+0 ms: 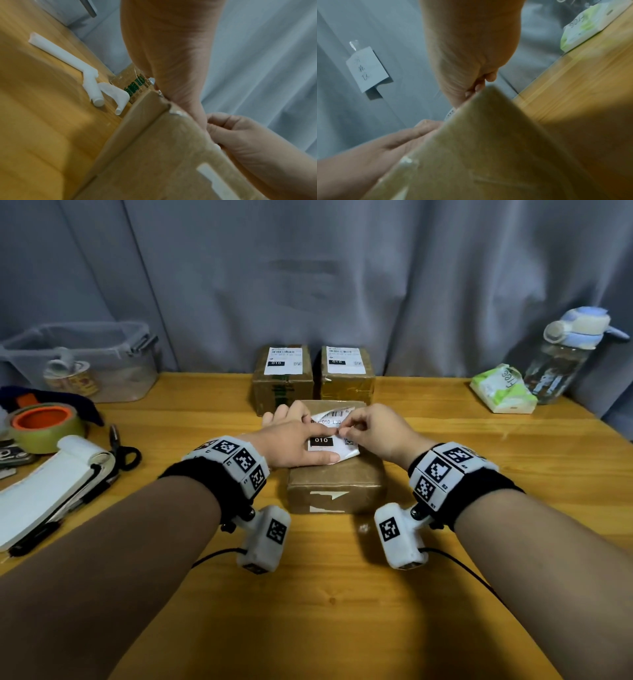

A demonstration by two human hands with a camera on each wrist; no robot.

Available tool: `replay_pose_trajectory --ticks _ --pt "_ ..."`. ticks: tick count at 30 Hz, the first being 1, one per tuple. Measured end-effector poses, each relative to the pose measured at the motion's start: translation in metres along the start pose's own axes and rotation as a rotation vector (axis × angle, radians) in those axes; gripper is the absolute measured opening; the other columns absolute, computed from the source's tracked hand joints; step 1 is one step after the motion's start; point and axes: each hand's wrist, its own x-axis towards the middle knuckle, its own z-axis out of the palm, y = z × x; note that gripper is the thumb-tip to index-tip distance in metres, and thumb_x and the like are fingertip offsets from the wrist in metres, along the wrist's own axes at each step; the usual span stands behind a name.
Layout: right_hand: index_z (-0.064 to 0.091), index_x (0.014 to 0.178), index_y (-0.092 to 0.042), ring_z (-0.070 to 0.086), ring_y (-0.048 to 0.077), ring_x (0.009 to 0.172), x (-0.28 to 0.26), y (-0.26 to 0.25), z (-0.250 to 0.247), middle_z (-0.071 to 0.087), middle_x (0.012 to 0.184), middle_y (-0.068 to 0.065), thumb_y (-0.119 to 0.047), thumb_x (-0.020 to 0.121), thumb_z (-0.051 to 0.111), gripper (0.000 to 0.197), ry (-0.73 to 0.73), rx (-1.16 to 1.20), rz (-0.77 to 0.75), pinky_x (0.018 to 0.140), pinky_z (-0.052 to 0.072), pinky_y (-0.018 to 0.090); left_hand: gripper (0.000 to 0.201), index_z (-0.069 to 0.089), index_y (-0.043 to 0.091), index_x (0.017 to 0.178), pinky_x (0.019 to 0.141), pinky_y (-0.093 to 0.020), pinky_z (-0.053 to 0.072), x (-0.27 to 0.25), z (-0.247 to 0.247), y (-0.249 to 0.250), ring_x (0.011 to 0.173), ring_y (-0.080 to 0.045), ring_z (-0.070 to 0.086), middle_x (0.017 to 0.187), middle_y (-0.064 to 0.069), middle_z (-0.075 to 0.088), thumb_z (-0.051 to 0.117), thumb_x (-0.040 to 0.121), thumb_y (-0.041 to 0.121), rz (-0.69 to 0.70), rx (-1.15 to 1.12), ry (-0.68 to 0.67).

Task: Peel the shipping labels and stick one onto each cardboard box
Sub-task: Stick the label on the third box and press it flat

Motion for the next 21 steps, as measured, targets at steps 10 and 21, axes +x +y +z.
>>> replay_pose_trajectory --ticks 10,21 --pt "0.062 0.102 -0.033 0.05 0.01 0.077 -0.009 0.012 0.0 0.055 0.075 -0.012 -0.045 0.081 0.067 0.025 -0.071 -0.004 -0.019 0.091 0.039 0.038 0.044 0.052 0.049 0.122 0.088 -0.033 0.025 0.004 0.002 0.006 0.102 -0.017 0.031 0.103 0.004 0.033 0.044 0.082 0.067 -0.063 -0.084 0.057" --pt "0.039 0.14 -0.039 0.04 0.023 0.126 -0.017 0.007 -0.018 0.043 0.129 0.003 -0.058 0.077 0.062 0.07 -0.366 -0.221 0.038 0.11 0.029 0.049 0.064 0.033 0.054 0.134 0.091 -0.036 0.028 -0.01 -0.001 0.008 0.104 -0.018 0.031 0.106 0.004 0.032 0.037 0.075 0.079 -0.055 0.046 -0.019"
